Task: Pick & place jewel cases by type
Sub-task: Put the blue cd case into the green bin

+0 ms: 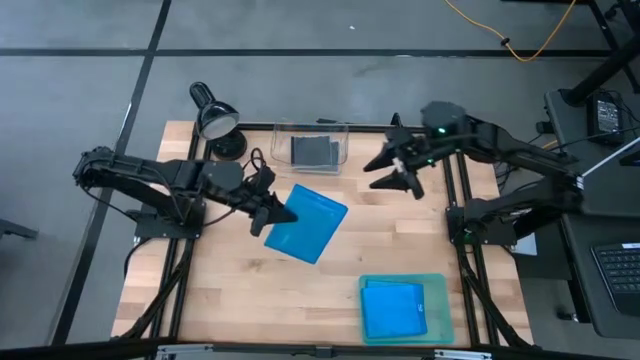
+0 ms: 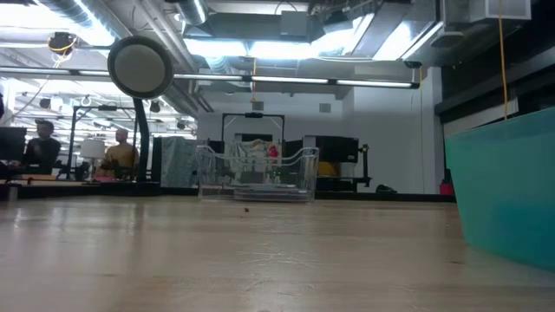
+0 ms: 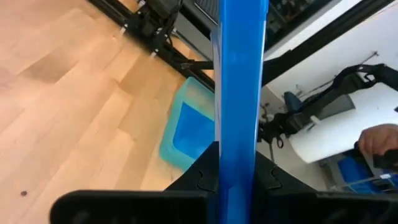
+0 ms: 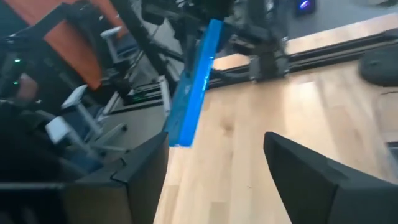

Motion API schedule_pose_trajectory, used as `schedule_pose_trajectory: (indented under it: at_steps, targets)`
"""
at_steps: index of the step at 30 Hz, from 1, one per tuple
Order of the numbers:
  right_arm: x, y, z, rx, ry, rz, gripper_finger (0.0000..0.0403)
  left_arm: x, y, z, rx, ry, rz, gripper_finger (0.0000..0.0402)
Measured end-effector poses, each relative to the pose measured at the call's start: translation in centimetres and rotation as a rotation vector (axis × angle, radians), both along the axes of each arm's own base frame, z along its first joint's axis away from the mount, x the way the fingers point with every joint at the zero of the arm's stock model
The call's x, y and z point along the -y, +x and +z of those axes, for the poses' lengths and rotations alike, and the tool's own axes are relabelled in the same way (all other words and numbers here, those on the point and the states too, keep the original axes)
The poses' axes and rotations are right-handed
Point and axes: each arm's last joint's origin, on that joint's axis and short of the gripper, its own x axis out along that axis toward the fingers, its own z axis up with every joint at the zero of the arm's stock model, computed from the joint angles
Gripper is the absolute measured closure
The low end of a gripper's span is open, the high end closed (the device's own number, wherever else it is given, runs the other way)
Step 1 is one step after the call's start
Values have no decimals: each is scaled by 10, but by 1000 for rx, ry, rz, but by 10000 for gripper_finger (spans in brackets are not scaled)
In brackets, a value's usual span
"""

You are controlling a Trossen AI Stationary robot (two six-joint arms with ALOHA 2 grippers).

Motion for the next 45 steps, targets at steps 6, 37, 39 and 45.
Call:
schedule_pose_trajectory:
  at_steps: [6, 37, 39, 45]
  targets:
    - [7, 42, 4, -57, 51, 89, 131, -8, 4, -2, -6, 14, -11, 382]
    - [-2, 135, -50, -218, 203, 317, 172, -8, 24, -16, -29, 40, -12, 382]
    - [-2, 135, -50, -220, 203, 316, 201, -8, 25, -14, -16, 42, -6, 379]
    - [-2, 136, -50, -219, 200, 312, 321, -8, 25, -14, -18, 30, 5, 367]
